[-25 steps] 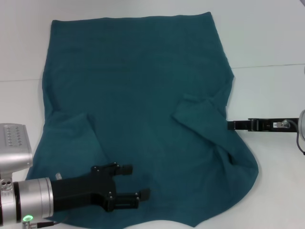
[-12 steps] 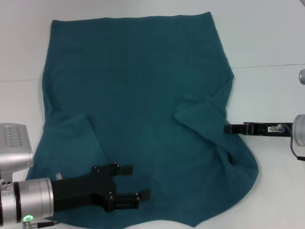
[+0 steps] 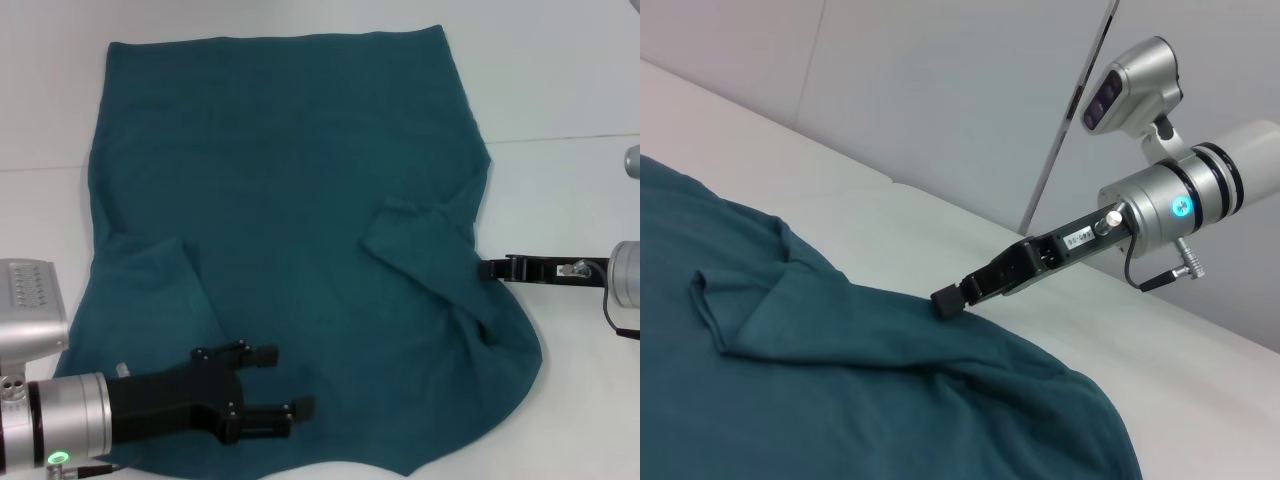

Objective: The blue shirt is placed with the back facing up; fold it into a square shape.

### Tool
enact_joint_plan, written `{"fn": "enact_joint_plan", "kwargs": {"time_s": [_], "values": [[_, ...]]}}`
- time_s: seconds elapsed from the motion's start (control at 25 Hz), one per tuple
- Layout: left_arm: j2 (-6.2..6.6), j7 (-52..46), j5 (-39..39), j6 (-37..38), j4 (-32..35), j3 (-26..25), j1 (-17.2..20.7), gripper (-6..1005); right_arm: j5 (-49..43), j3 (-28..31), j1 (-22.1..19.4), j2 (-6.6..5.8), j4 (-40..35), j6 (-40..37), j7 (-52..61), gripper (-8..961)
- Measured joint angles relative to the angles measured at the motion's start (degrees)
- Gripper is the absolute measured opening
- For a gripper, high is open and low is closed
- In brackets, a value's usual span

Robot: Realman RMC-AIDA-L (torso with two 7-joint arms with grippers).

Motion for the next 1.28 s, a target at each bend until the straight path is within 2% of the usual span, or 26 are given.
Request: {"fn": "enact_joint_plan", "kwargs": {"time_s": [0.16,0.36,0.48,0.64,0.8,1.04,1.28], "values": [[0.00,0.00,0.00,0.00,-0.01,0.00,0.05,921,0.03,2.53,-0.21,0.17,0.35,-1.31,-2.26,262],[0.00,0.00,0.00,0.00,-0.07,0.00,0.11,921,0.04,3.70,-0.61,0.52,0.16,-1.62,-3.20,21],[0.00,0.00,0.00,0.00,-0.10,0.00,0.11,922,0.06,5.59,-1.13,0.86,-0.03,-1.78,-4.24,-1],[0.00,-0.02,0.00,0.03,-0.16,0.00,0.18,922,1.30,11.46,-3.00,1.75,-1.26,-3.74,-7.93,15],[-0.05,-0.05,0.00,0.03,-0.21,0.00,0.20,921,3.70,15.20,-4.95,1.61,-1.52,-7.24,-11.60,30],[-0.18,-0.08,-0.02,0.38,-0.25,0.00,0.22,921,6.07,16.15,-6.50,1.38,-1.57,-12.86,-17.22,54],[-0.19,-0.09,-0.17,0.56,-0.25,0.00,0.29,921,5.98,15.76,-5.32,2.00,-1.28,-14.98,-19.75,78]]}}
